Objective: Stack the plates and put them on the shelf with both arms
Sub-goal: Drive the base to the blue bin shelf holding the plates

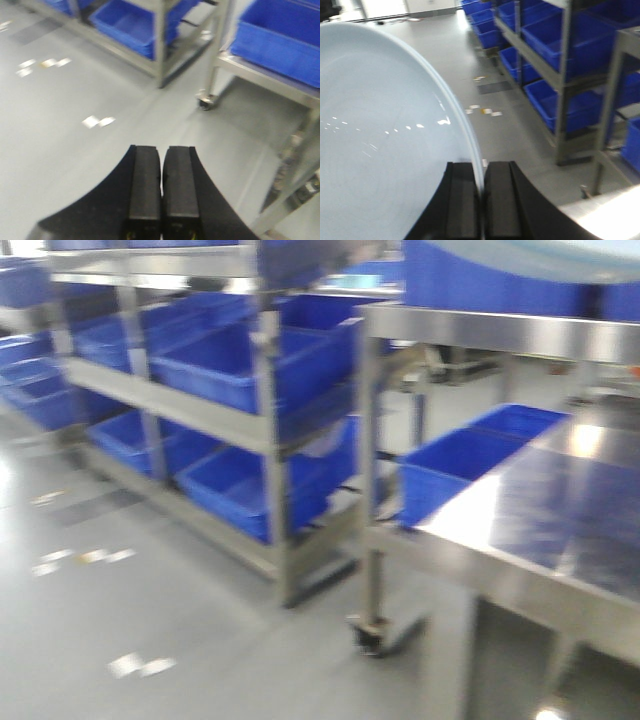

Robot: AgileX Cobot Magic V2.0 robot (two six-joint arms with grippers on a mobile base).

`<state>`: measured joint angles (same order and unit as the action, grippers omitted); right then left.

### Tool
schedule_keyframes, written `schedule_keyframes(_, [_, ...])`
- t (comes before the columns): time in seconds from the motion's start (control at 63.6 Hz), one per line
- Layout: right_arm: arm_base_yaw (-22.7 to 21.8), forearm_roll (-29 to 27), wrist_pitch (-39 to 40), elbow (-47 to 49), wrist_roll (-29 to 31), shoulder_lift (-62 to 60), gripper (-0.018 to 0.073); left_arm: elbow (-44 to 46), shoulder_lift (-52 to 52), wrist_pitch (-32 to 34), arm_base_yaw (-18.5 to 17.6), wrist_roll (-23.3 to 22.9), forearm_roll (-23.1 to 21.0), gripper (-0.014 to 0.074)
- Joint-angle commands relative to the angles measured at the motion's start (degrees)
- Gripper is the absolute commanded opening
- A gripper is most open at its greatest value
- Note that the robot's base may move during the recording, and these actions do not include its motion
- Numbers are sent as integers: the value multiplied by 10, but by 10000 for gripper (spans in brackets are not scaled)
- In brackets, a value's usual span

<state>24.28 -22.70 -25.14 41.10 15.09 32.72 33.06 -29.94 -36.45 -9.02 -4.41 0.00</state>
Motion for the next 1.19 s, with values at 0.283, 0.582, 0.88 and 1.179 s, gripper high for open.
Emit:
schedule_keyframes(0.283, [0,-13,54,16,1,-1,57,17,-1,42,0,-6,0,84])
schedule_keyframes(0.582, [0,-13,54,16,1,-1,57,17,-1,42,0,-6,0,84])
schedule_keyframes(0.88, [0,-13,54,16,1,-1,57,17,-1,42,0,-6,0,84])
schedule_keyframes(1.179, [0,-13,54,16,1,-1,57,17,-1,42,0,-6,0,84])
